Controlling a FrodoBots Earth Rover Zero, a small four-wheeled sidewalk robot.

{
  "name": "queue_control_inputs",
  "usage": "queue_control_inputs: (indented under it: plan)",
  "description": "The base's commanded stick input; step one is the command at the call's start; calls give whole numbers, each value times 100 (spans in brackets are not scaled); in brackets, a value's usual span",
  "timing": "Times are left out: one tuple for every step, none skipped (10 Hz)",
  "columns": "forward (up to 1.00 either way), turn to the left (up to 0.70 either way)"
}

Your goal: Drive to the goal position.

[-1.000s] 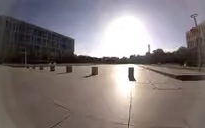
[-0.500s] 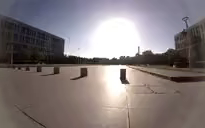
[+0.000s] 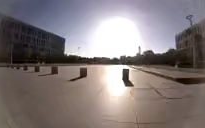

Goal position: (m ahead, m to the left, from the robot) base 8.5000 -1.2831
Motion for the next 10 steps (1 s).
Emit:
queue_control_inputs:
  plan:
    - [70,0]
    - [70,0]
    - [70,0]
    - [70,0]
    - [70,0]
    - [70,0]
    - [70,-35]
    - [70,-35]
    - [70,-35]
    - [70,-35]
